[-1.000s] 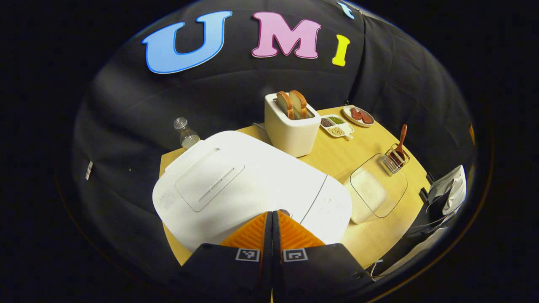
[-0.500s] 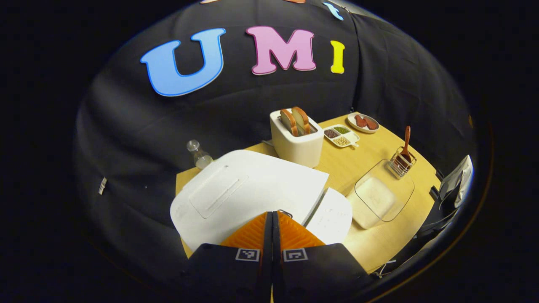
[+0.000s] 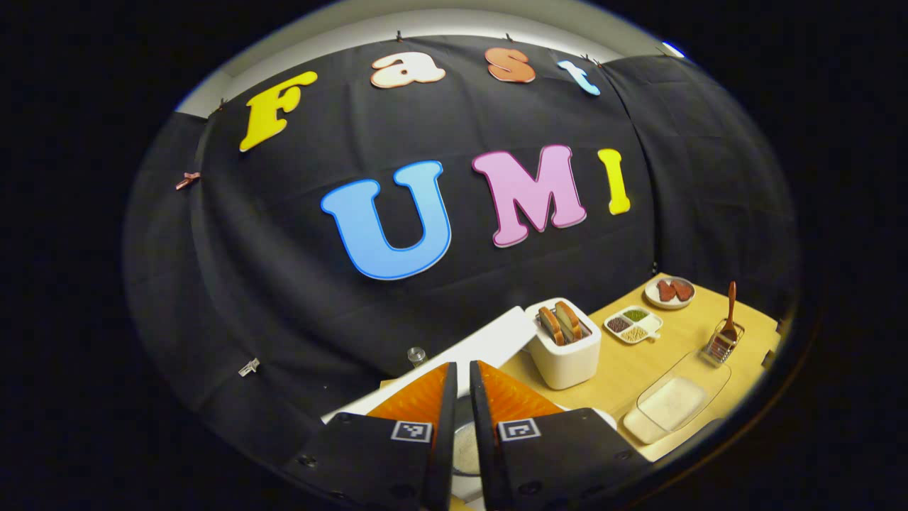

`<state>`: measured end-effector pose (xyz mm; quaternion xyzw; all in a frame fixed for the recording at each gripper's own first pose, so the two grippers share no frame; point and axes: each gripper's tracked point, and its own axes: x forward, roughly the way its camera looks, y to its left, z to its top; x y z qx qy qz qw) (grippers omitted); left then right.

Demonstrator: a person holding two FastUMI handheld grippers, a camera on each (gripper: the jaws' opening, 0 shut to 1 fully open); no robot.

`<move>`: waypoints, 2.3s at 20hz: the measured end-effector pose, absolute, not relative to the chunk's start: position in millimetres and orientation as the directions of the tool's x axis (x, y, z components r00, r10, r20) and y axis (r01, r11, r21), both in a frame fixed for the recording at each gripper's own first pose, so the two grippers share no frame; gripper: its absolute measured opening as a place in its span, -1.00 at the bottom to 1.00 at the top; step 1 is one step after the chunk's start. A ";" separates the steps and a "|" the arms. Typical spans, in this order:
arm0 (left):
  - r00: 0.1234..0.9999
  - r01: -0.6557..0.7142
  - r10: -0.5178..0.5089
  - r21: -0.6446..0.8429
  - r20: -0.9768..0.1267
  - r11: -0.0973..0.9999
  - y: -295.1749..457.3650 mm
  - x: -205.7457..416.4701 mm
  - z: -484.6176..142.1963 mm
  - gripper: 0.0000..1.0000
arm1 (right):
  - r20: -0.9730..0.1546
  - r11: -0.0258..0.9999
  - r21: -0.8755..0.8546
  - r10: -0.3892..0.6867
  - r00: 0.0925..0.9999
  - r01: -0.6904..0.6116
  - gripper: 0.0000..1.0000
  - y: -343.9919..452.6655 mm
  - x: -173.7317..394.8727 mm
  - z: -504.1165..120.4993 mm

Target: Close the left gripper, press the button to open the rice cooker; take a wooden spoon from the chopstick holder with the right hand, scoop a spoonful of rice and pour it into the rice cooker, then put the wooden spoon back into the chopstick holder.

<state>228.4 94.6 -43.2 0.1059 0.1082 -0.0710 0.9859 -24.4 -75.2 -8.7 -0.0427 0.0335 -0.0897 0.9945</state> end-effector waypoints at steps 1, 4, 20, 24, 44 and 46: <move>0.972 0.159 -0.124 0.174 -0.198 0.972 90.0 219.9 -36.0 -0.47 | -0.060 0.982 -0.085 -0.172 0.983 0.166 0.94 -74.7 -24.4 -10.4; 0.984 0.148 -0.135 0.101 -0.119 0.984 73.9 187.4 -12.6 -0.07 | -0.076 0.990 -0.064 -0.133 0.988 0.128 0.94 -72.7 -19.5 -19.5; 0.999 -0.038 0.038 0.032 -0.006 0.999 -4.3 52.0 4.1 0.92 | -0.408 0.967 0.254 0.134 0.903 -0.028 0.96 -81.7 97.2 -226.2; 0.998 -0.048 0.048 0.011 -0.037 0.999 -33.2 37.7 -2.7 0.90 | -0.482 0.936 0.346 0.237 0.843 -0.065 0.93 -76.1 122.9 -281.7; 0.974 -0.178 0.181 0.033 -0.133 0.983 -24.1 -1.7 -18.2 0.94 | -0.580 0.886 0.458 0.362 0.730 -0.075 -0.48 -17.5 154.0 -382.8; 0.975 -0.174 0.176 0.024 -0.135 0.984 -19.6 -0.9 -19.7 0.94 | -0.573 0.883 0.464 0.359 0.737 -0.069 -0.57 -19.7 151.2 -378.5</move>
